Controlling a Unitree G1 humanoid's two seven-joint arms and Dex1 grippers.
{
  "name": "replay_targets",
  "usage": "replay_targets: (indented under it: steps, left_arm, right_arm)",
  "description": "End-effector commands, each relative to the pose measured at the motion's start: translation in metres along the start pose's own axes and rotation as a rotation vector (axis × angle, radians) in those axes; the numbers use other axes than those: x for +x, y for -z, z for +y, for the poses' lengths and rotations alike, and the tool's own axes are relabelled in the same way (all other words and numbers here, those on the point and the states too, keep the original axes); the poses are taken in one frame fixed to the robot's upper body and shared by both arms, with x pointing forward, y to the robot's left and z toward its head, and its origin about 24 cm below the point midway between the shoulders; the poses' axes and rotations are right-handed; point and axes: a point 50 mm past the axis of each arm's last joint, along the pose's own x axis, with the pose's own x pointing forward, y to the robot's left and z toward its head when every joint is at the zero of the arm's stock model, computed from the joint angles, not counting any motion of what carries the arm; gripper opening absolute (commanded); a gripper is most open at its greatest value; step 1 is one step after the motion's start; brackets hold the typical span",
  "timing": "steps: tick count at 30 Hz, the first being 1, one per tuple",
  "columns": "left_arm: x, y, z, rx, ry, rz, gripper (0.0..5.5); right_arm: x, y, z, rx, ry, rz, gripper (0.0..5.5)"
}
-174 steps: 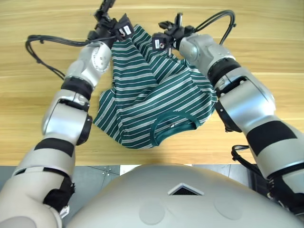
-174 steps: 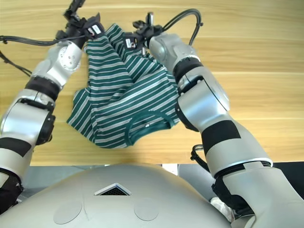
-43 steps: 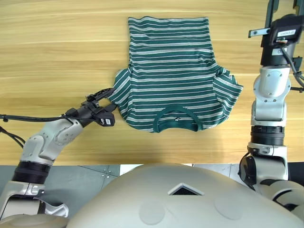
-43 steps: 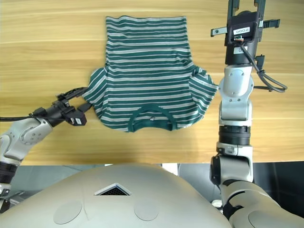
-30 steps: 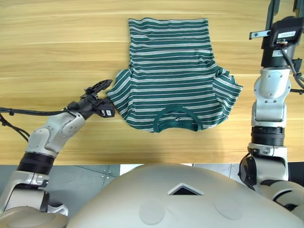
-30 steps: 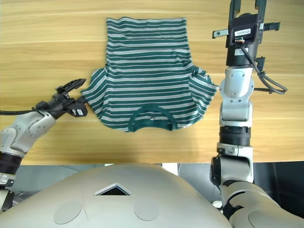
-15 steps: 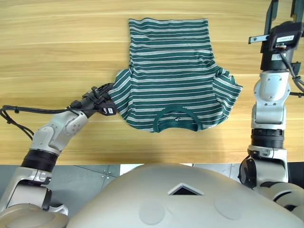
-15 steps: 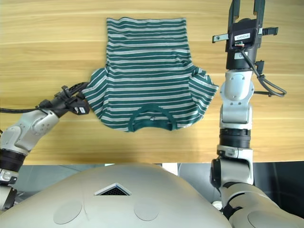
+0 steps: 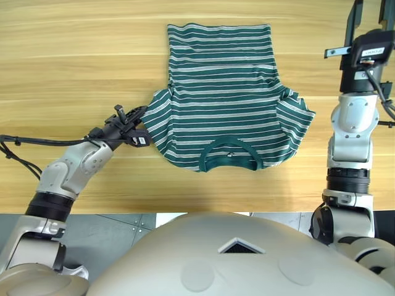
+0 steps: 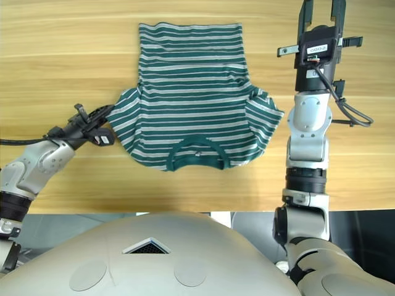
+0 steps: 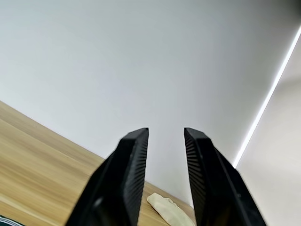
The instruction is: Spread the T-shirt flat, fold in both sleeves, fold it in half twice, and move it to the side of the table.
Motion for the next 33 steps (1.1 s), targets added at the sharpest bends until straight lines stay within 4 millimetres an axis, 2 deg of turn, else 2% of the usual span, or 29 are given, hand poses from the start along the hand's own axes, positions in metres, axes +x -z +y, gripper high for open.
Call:
replay_targets:
  steps: [1, 6, 18, 22, 27, 33]
  left_arm:
    - [-0.006, -0.02, -0.054, -0.143, 0.14, -0.025, 0.01]
    - [0.01, -0.032, -0.04, -0.218, -0.027, -0.091, 0.01]
    - [0.034, -0.049, -0.015, -0.315, -0.212, -0.207, 0.01]
    - [0.041, -0.067, -0.026, -0.311, -0.132, -0.298, 0.01]
    - [0.041, -0.076, -0.046, -0.295, 0.011, -0.348, 0.01]
    - [0.042, -0.069, -0.059, -0.354, 0.095, -0.316, 1.14]
  right_arm:
    - [-0.002, 0.001, -0.003, -0.004, 0.0, 0.012, 1.39]
    - [-0.005, 0.004, -0.003, -0.006, 0.001, 0.023, 1.39]
    - [-0.009, 0.012, 0.003, -0.002, -0.01, 0.057, 1.39]
    - [-0.008, 0.014, 0.006, 0.001, -0.017, 0.062, 1.39]
    - [-0.006, 0.014, 0.009, 0.005, -0.017, 0.06, 1.39]
    - [-0.004, 0.014, 0.009, 0.006, -0.016, 0.054, 1.39]
